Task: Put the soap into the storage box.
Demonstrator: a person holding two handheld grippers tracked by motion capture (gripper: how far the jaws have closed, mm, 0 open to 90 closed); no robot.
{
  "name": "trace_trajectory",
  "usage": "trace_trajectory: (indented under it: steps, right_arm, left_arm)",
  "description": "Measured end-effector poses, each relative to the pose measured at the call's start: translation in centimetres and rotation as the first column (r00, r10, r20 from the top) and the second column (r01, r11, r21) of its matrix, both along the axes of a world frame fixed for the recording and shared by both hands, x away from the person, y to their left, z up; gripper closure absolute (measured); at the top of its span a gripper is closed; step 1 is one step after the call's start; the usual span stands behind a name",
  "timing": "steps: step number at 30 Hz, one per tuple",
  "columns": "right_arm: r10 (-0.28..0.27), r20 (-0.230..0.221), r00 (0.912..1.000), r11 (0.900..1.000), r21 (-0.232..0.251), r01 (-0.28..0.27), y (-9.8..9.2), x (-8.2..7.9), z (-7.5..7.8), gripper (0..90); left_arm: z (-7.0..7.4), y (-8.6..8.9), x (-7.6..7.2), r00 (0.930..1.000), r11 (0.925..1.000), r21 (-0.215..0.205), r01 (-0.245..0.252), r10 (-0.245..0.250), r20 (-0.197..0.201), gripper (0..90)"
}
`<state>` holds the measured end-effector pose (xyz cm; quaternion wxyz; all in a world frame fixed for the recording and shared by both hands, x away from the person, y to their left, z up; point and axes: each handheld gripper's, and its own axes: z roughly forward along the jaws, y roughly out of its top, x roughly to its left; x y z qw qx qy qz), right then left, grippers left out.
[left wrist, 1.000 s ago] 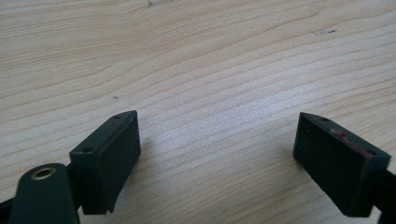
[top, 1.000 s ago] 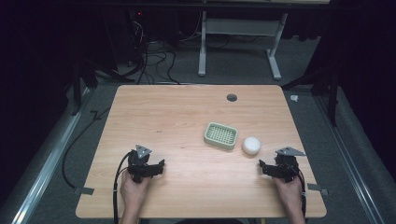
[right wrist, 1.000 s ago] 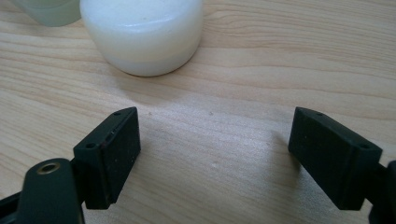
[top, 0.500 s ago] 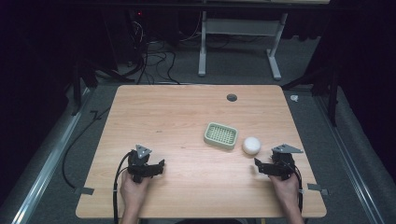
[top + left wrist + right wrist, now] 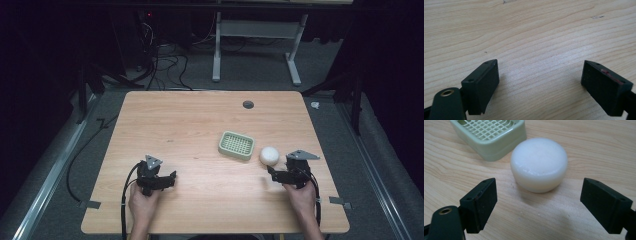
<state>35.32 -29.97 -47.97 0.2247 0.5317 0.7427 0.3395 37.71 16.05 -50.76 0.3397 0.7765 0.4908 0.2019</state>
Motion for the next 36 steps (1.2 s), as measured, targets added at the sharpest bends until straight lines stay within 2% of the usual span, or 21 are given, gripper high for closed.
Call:
trace_trajectory:
  steps: [7,10,17,21,36]
  right_arm:
    - [0.013,0.022,0.9997,1.000,0.000,-0.013,0.7,0.7,0.6,14.4]
    - [0.018,0.016,0.9997,1.000,-0.006,-0.018,1.1,1.3,0.6,14.2]
    - [0.011,-0.006,0.9999,1.000,-0.008,-0.011,1.5,2.7,0.1,13.7]
    - [-0.001,-0.014,0.9999,1.000,0.003,0.001,1.4,3.1,-0.3,13.7]
    - [-0.012,-0.040,0.9991,1.000,-0.009,0.012,2.0,4.4,-1.7,14.5]
  left_arm:
    - [0.0,0.0,0.0,1.0000,1.0000,-0.001,0.000,0.000,0.001,15.3]
    - [0.0,0.0,0.0,1.0000,1.0000,-0.001,0.000,0.000,0.001,15.3]
    - [0.0,0.0,0.0,1.0000,1.0000,-0.001,0.000,0.000,0.001,15.3]
    - [0.0,0.0,0.0,1.0000,1.0000,-0.001,0.000,0.000,0.001,15.3]
    - [0.0,0.0,0.0,1.0000,1.0000,0.000,0.000,0.000,0.000,15.3]
